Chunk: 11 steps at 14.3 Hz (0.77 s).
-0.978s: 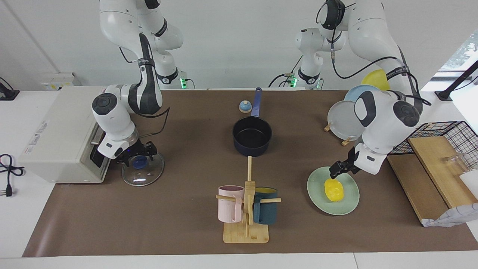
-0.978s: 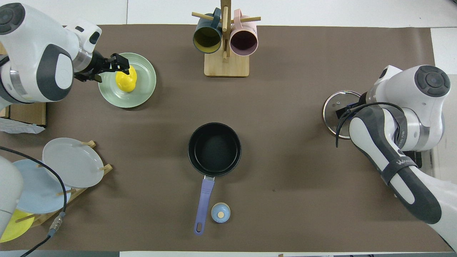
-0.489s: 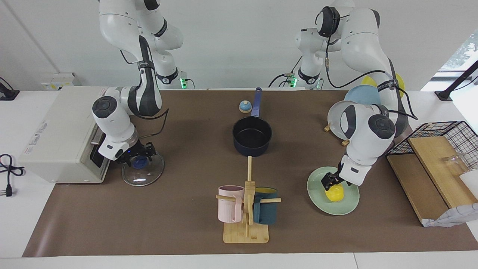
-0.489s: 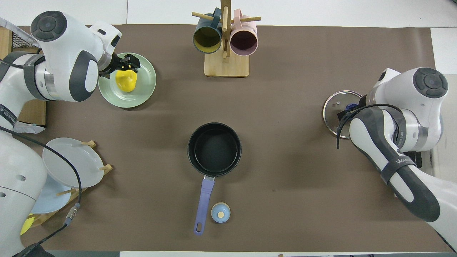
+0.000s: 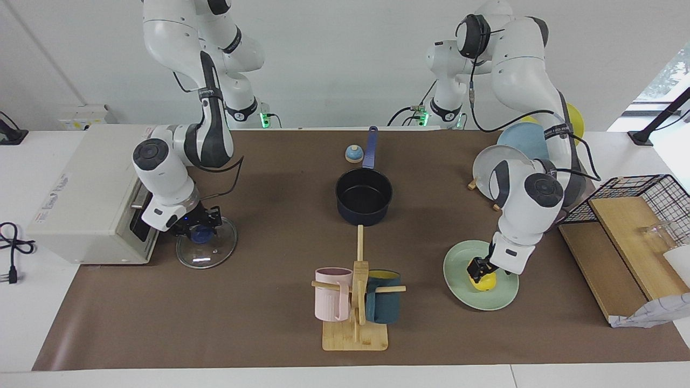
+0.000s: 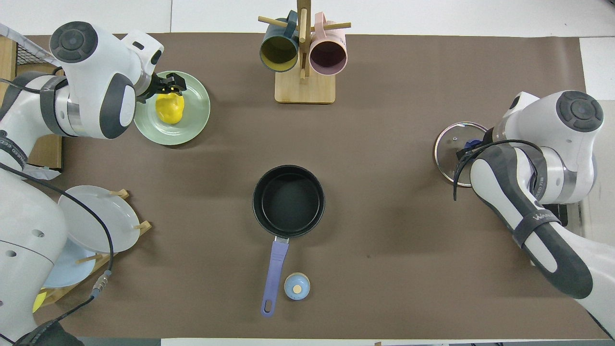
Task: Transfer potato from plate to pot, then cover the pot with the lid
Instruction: 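Close the left gripper on the yellow potato while the right gripper lifts the lid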
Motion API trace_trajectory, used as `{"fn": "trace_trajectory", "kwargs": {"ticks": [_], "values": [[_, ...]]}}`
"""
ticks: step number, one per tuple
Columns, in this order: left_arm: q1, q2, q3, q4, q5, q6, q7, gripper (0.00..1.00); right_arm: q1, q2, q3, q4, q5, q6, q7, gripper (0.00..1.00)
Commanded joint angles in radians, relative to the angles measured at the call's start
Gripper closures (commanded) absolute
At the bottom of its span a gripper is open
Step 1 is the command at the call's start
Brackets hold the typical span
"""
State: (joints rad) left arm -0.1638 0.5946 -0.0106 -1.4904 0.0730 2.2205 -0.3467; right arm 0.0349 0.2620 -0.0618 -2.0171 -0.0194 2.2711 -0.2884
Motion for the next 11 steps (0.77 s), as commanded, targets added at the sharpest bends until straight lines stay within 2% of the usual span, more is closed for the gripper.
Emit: {"fn": "trace_trajectory", "kwargs": {"ticks": [1, 2, 3, 4, 5, 6, 7, 9, 11], "values": [[-0.005, -0.003, 0.003, -0.082, 0.028, 0.102, -0.005, 0.02, -0.003, -0.009, 0.008, 0.066, 0.019, -0.096, -0.031, 0.95], [-0.003, -0.004, 0.001, -0.082, 0.028, 0.100, -0.005, 0.03, 0.002, -0.015, 0.008, 0.099, 0.018, -0.149, -0.026, 1.00], [-0.003, -0.004, 0.001, -0.082, 0.028, 0.097, -0.005, 0.05, 0.003, -0.020, 0.010, 0.138, 0.018, -0.203, -0.023, 1.00], [-0.003, -0.006, 0.003, -0.082, 0.028, 0.090, -0.005, 0.13, 0.010, -0.023, 0.010, 0.185, 0.018, -0.267, -0.023, 1.00], [-0.005, -0.006, 0.001, -0.076, 0.027, 0.084, -0.005, 0.42, 0.022, -0.024, 0.010, 0.234, 0.018, -0.322, -0.015, 1.00], [-0.005, -0.006, 0.001, -0.068, 0.024, 0.070, -0.005, 0.87, 0.036, -0.027, 0.010, 0.289, 0.016, -0.384, 0.001, 1.00], [-0.008, -0.006, 0.001, -0.056, 0.019, 0.062, -0.005, 1.00, 0.046, -0.029, 0.011, 0.357, 0.015, -0.457, 0.017, 1.00], [-0.013, -0.004, 0.000, -0.025, 0.010, 0.025, -0.015, 1.00, 0.075, -0.027, 0.011, 0.472, 0.016, -0.618, 0.085, 1.00], [-0.016, -0.024, -0.005, -0.011, -0.024, -0.033, -0.025, 1.00, 0.109, -0.047, 0.011, 0.492, 0.018, -0.659, 0.138, 1.00]]}}
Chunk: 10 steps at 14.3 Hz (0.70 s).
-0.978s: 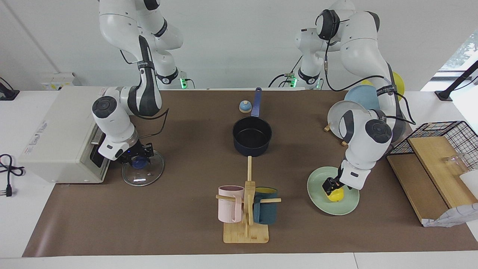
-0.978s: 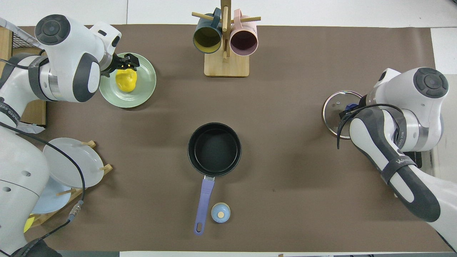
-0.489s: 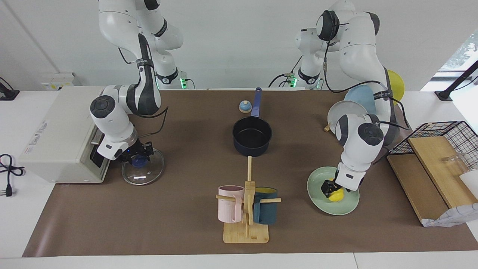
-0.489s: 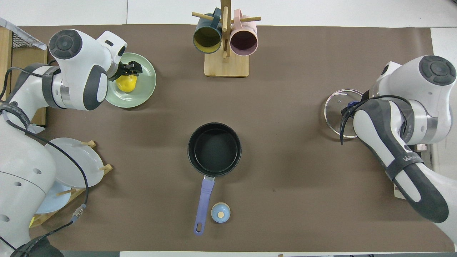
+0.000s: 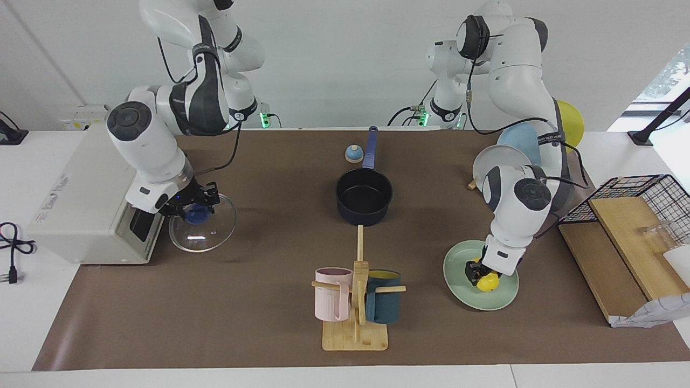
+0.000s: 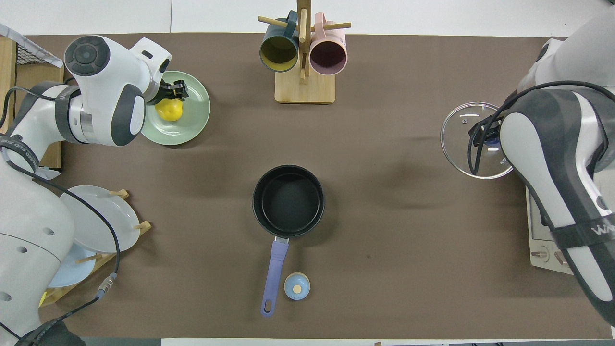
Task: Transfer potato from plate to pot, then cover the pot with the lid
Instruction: 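Close the left gripper on the yellow potato while the right gripper lifts the lid, then carry the potato with the left gripper over the black saucepan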
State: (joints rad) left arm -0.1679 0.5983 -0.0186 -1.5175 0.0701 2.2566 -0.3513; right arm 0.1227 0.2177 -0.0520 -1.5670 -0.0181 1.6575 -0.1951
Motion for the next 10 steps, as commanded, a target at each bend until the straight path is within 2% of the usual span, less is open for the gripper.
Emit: {"fn": "trace_trajectory", "kwargs": {"ticks": [1, 2, 4, 5, 7, 9, 10], "values": [[-0.013, -0.079, 0.003, 0.011, -0.068, -0.113, -0.020, 1.00, 0.031, -0.012, 0.001, 0.041, 0.017, -0.056, 0.045, 1.00], [-0.025, -0.136, 0.002, 0.002, -0.094, -0.179, -0.023, 1.00, 0.031, -0.017, 0.001, 0.039, 0.017, -0.059, 0.045, 1.00], [-0.094, -0.256, 0.002, -0.035, -0.104, -0.294, -0.204, 1.00, 0.031, -0.021, 0.001, 0.039, 0.018, -0.076, 0.045, 1.00], [-0.125, -0.311, 0.000, -0.068, -0.104, -0.308, -0.288, 1.00, 0.031, -0.023, 0.001, 0.038, 0.018, -0.076, 0.043, 1.00], [-0.218, -0.383, -0.001, -0.127, -0.125, -0.347, -0.339, 1.00, 0.032, -0.024, 0.001, 0.035, 0.018, -0.077, 0.043, 1.00], [-0.332, -0.434, 0.000, -0.222, -0.127, -0.319, -0.420, 1.00, 0.034, -0.024, 0.001, 0.035, 0.018, -0.074, 0.043, 1.00], [-0.369, -0.454, -0.001, -0.272, -0.127, -0.258, -0.429, 1.00, 0.034, -0.024, 0.001, 0.035, 0.018, -0.076, 0.042, 1.00]]}}
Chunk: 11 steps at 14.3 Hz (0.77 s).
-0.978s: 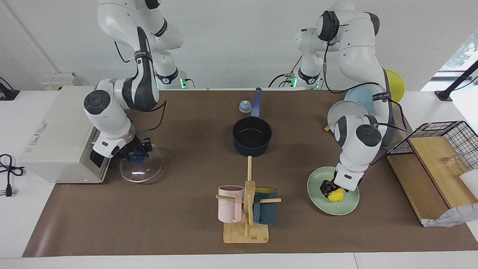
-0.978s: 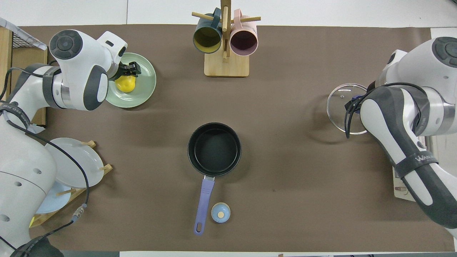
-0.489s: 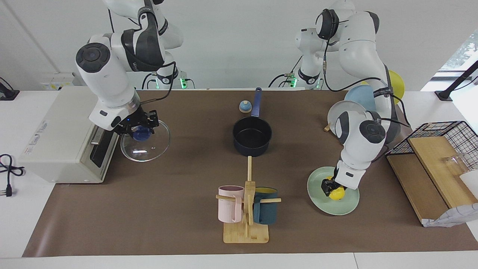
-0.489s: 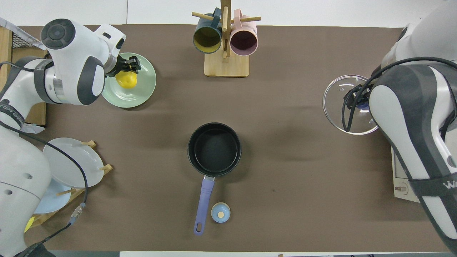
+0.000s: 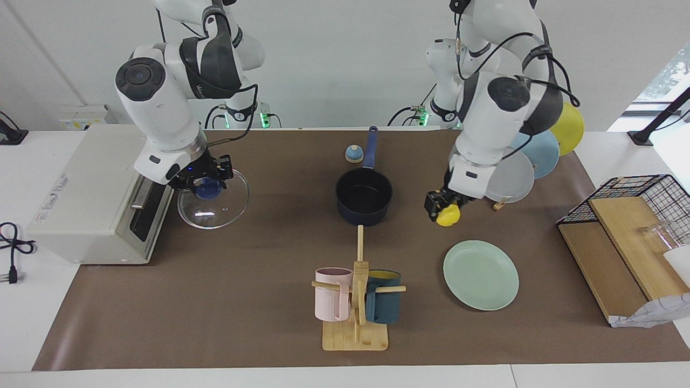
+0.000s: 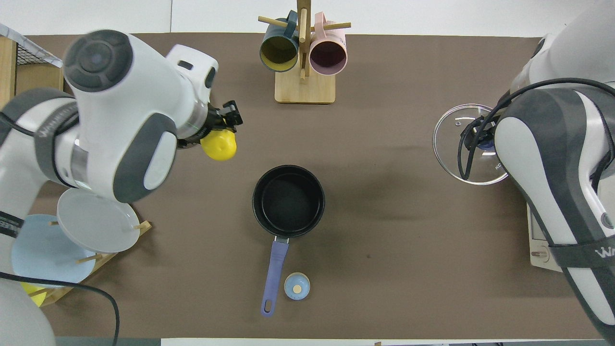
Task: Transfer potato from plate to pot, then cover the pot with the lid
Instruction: 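Carry the potato with the left gripper over the black saucepan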
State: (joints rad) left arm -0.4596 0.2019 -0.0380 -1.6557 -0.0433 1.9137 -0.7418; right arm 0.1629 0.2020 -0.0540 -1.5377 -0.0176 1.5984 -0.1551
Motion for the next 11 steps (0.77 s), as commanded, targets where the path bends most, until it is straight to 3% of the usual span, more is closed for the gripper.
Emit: {"fn": "trace_trajectory", "kwargs": {"ticks": [1, 6, 11], "values": [[-0.117, -0.062, 0.018, -0.185, -0.013, 0.153, -0.045, 1.00, -0.006, -0.009, 0.003, 0.007, 0.018, -0.018, 0.000, 1.00], [-0.260, -0.045, 0.021, -0.366, -0.012, 0.317, -0.038, 1.00, -0.008, -0.009, 0.003, 0.005, 0.018, -0.015, -0.004, 1.00], [-0.286, 0.014, 0.023, -0.401, -0.001, 0.401, -0.027, 1.00, -0.009, -0.009, 0.003, 0.002, 0.018, -0.012, -0.008, 1.00]]}}
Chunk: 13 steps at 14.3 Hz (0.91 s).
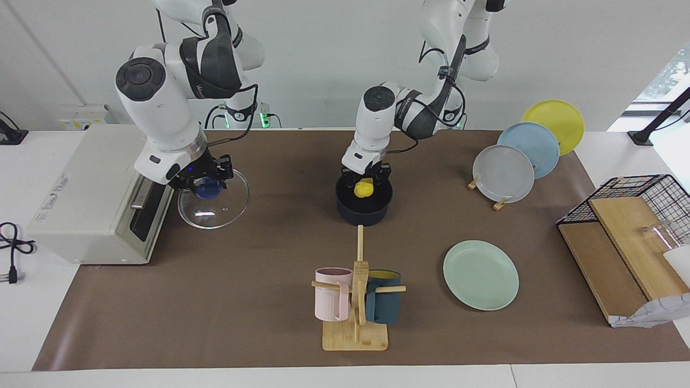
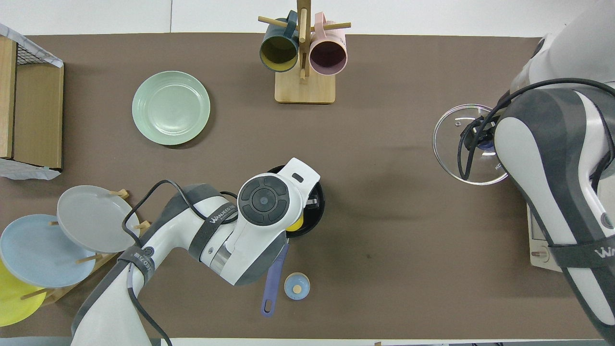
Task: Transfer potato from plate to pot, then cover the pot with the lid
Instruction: 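Carry the potato with the left gripper over the black saucepan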
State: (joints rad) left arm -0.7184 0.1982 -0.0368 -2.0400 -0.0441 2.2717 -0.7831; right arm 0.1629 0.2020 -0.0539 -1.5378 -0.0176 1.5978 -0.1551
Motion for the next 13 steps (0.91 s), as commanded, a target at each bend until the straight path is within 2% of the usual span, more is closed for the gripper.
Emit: {"fn": "trace_trajectory", "kwargs": {"ticks": [1, 4, 9, 10, 11, 12, 13], "values": [[-0.039, 0.035, 0.023, -0.017, 0.000, 0.048, 0.015, 1.00, -0.011, -0.009, 0.003, 0.002, 0.018, -0.010, -0.009, 1.00], [-0.047, 0.067, 0.023, -0.017, 0.018, 0.080, 0.015, 1.00, -0.011, -0.009, 0.003, 0.002, 0.018, -0.009, -0.009, 1.00], [-0.046, 0.066, 0.021, -0.032, 0.021, 0.071, 0.086, 1.00, -0.011, -0.009, 0.003, 0.002, 0.018, -0.009, -0.009, 1.00], [-0.044, 0.066, 0.021, -0.032, 0.021, 0.068, 0.091, 0.74, -0.011, -0.009, 0.003, 0.002, 0.018, -0.009, -0.009, 1.00], [-0.043, 0.066, 0.021, -0.029, 0.021, 0.066, 0.091, 0.29, -0.011, -0.009, 0.003, 0.002, 0.018, -0.009, -0.009, 1.00], [-0.038, 0.064, 0.021, -0.026, 0.021, 0.066, 0.091, 0.00, -0.010, -0.009, 0.003, 0.002, 0.018, -0.009, -0.009, 1.00], [-0.035, 0.055, 0.021, -0.025, 0.021, 0.062, 0.091, 0.00, -0.010, -0.009, 0.003, 0.002, 0.018, -0.009, -0.009, 1.00]]}}
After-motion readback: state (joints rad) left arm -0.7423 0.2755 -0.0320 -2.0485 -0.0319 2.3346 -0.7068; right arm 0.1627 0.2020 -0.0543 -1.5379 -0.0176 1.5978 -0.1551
